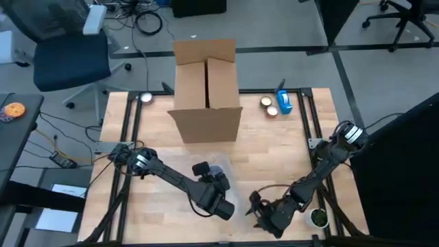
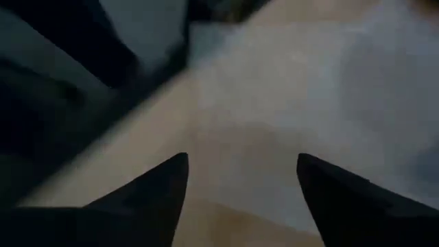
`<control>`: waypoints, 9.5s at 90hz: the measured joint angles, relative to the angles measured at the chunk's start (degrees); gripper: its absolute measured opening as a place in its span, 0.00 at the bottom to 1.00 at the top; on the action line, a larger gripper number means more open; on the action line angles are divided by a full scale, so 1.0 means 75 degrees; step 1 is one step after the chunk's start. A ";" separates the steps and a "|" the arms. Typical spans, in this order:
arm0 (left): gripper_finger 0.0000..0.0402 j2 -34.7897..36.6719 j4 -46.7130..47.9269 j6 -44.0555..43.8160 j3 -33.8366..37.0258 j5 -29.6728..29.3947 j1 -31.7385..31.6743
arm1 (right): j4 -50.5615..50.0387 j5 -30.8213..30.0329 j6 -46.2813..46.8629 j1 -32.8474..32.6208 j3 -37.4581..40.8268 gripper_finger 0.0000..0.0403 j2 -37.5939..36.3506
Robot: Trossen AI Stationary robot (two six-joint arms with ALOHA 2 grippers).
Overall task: Wrap mug
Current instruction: Wrap the blue mug with bubble wrap
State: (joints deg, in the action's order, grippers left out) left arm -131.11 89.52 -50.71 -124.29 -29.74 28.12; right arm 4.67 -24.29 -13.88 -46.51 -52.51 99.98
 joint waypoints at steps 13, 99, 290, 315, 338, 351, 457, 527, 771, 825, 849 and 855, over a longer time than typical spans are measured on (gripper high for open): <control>0.00 0.0000 -0.0015 -0.0318 0.0000 0.0000 0.0000 | 0.0237 0.0240 -0.1594 0.0169 -0.0002 0.63 0.0631; 0.00 -0.0003 -0.0804 0.0389 -0.0003 0.0031 -0.0003 | 0.0718 0.3902 0.3717 0.1468 0.0067 0.01 0.0703; 0.22 0.0662 -0.0109 0.3744 -0.1193 0.1548 -0.0544 | 0.0177 0.3799 0.4296 0.2187 0.0000 0.00 -0.0831; 0.13 0.0664 -0.0792 0.4855 -0.1087 0.3582 -0.1216 | 0.0172 0.3794 0.4396 0.2078 0.0000 0.00 -0.0831; 0.01 0.0673 -0.1096 0.5165 -0.0963 0.3800 -0.1741 | 0.0195 0.3784 0.4472 0.1955 0.0000 0.00 -0.0833; 0.01 0.0675 -0.1295 0.5133 -0.0658 0.4339 -0.1793 | 0.0312 0.3785 0.4470 0.1908 0.0000 0.00 -0.0833; 0.24 0.0965 -0.3595 0.4751 0.1903 0.4561 -0.1423 | 0.0370 0.3760 0.4556 0.2440 0.0000 0.00 -0.0848; 0.47 0.1185 -0.2802 0.5331 0.1572 0.3683 -0.1023 | 0.1541 0.4406 0.4652 0.3049 0.0005 0.00 -0.0836; 0.48 0.1358 -0.2724 0.0464 0.3197 -0.1845 0.0725 | 0.2996 0.2123 0.3008 0.4111 0.0000 0.01 0.0026; 0.48 0.1344 -0.2959 0.1339 0.3127 -0.1335 0.0554 | 0.0912 0.2970 0.2281 0.4168 -0.0891 0.15 -0.0975; 0.48 0.1739 -0.2832 0.1355 0.3153 -0.1392 0.0481 | 0.0851 0.2600 0.2541 0.4254 -0.0986 0.11 -0.0980; 0.48 0.1845 -0.2712 0.1362 0.3150 -0.1508 0.0481 | 0.0848 0.2612 0.2696 0.4242 -0.0900 0.09 -0.0979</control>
State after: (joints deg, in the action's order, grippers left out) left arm -117.27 69.18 -40.49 -100.66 -41.05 31.73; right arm 11.02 -4.70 6.35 -14.70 -59.26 92.64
